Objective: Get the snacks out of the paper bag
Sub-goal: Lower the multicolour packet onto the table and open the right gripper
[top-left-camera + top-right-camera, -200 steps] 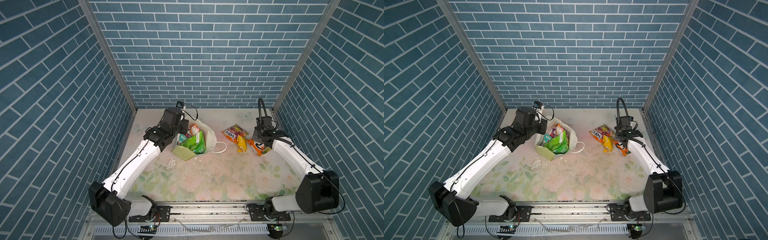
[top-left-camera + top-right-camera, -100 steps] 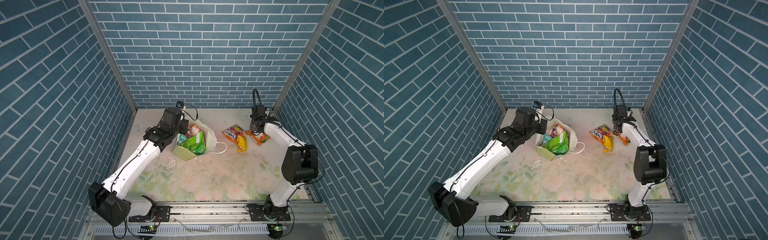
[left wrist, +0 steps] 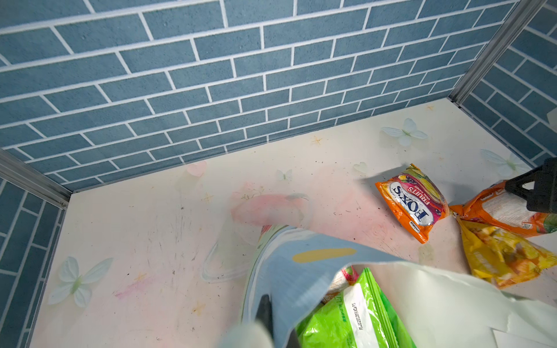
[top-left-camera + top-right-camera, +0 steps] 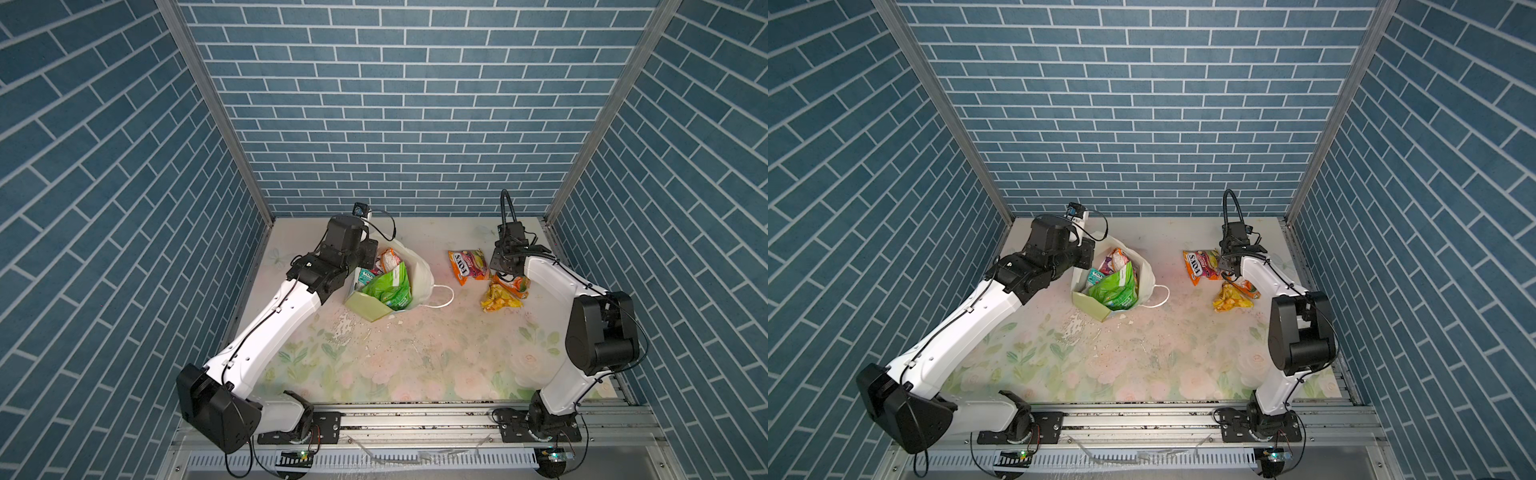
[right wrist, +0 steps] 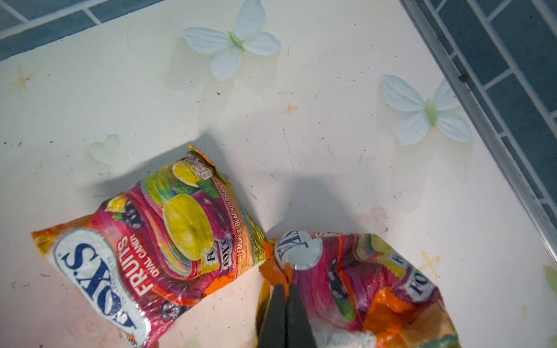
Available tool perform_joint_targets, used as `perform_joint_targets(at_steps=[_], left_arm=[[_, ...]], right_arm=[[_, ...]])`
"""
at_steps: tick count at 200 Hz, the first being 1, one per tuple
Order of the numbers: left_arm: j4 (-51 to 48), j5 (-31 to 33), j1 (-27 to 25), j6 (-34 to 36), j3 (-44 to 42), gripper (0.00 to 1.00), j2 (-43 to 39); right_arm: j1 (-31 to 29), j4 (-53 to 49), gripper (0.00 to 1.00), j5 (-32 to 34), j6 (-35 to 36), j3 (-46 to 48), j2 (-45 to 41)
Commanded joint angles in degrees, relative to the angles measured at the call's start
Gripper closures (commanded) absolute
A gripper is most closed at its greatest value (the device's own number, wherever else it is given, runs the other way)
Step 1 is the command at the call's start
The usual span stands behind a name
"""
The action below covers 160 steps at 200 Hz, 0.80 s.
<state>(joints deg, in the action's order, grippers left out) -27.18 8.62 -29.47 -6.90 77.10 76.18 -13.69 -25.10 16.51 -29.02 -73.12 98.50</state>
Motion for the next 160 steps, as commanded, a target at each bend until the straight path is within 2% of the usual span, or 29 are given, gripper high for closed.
perform_joint_targets(at_steps=[1,44,80,160], left_arm=[[4.15,-0.10,0.29,-0.49,0.68,1.00,-2.62],[4.48,-0.44,0.29,-0.66,0.34,1.00,-2.85],[4.32,-0.77,0.23,-0.77,0.55,1.00,-2.61],[4.49,-0.57,0.20,-1.11,0.22,1.00,-2.45]], right_arm=[[-1.25,-0.66,1.00,-2.19,-3.39,1.11,-1.94],[-3.23,-0.21,0.64,-2.99,-3.60,1.05,-3.72],[-4.97,-0.65,0.47,-2.56,-3.59,0.42,-5.08],[-10.27,0.47,0.43,1.50,-3.15,1.67,-13.83]])
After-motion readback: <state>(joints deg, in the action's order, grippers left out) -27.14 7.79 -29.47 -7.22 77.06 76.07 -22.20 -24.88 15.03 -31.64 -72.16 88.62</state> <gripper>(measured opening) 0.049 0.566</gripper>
